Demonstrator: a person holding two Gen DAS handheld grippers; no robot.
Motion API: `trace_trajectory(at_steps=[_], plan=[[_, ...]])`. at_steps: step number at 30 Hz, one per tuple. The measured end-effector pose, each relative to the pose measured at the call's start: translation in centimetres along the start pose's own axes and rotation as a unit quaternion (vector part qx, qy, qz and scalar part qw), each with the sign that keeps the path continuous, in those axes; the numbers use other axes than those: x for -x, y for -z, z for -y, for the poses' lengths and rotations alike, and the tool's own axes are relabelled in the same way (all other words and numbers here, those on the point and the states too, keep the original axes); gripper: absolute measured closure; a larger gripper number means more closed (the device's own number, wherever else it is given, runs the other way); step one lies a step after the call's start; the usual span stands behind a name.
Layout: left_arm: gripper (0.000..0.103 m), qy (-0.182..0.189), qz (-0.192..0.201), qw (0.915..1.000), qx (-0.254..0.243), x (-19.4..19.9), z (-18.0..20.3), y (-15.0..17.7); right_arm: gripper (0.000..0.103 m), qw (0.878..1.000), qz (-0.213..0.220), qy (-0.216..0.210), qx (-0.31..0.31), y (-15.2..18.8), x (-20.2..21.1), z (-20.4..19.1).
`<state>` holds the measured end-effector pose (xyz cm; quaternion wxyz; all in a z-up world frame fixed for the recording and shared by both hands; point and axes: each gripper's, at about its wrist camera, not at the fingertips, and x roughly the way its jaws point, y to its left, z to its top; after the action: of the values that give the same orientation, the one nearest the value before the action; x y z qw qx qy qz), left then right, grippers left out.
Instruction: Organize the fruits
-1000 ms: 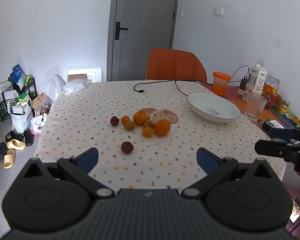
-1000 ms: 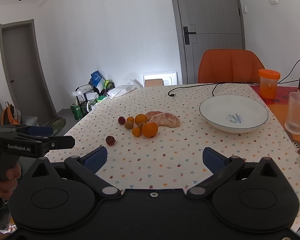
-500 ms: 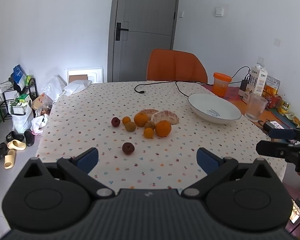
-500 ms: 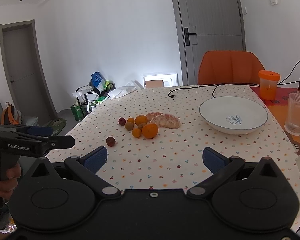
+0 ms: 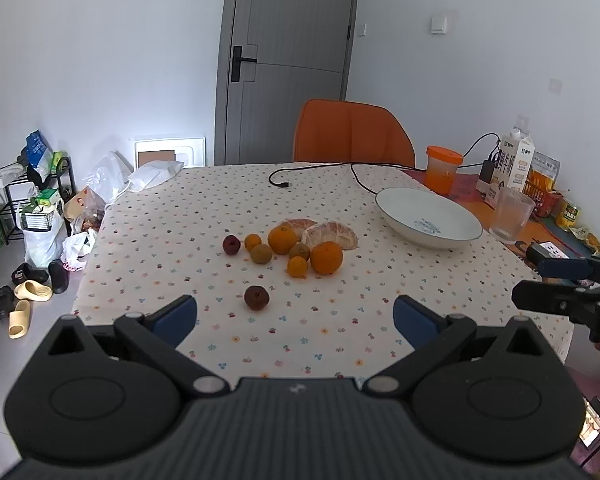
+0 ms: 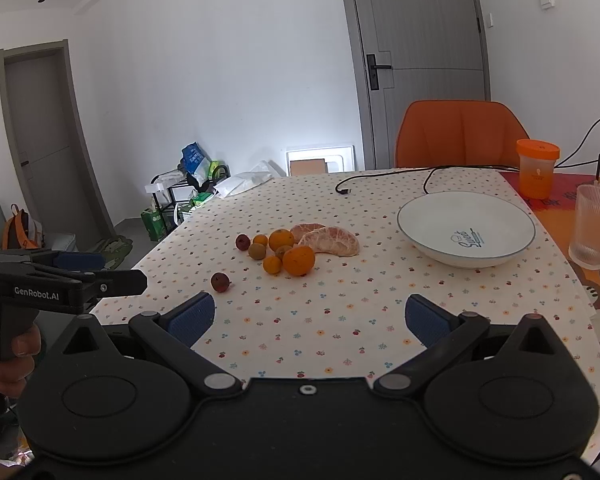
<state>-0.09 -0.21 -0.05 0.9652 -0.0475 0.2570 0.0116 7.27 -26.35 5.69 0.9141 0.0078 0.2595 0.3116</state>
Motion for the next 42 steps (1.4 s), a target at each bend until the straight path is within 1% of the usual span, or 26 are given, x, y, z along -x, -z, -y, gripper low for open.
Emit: trace_trajectory(at_steps=[30, 36, 42], plan=[[0.000, -0.003, 0.000, 1.0000, -0.001, -0.1, -0.2, -0.1, 0.000, 1.000, -0.003, 0.004, 0.002, 0.1, -0.2, 0.0], [0.000, -0.001, 0.004, 1.0000, 0.000, -0.6, -0.6, -0.1, 0.000, 1.000, -0.008, 0.003, -0.003, 0.3, -1.0, 0.4], [0.000, -0.003, 0.003, 1.0000, 0.006, -2.2, -1.1, -0.1, 0.000, 1.000, -0.009, 0.001, 0.000, 0.4, -2.1, 0.9]])
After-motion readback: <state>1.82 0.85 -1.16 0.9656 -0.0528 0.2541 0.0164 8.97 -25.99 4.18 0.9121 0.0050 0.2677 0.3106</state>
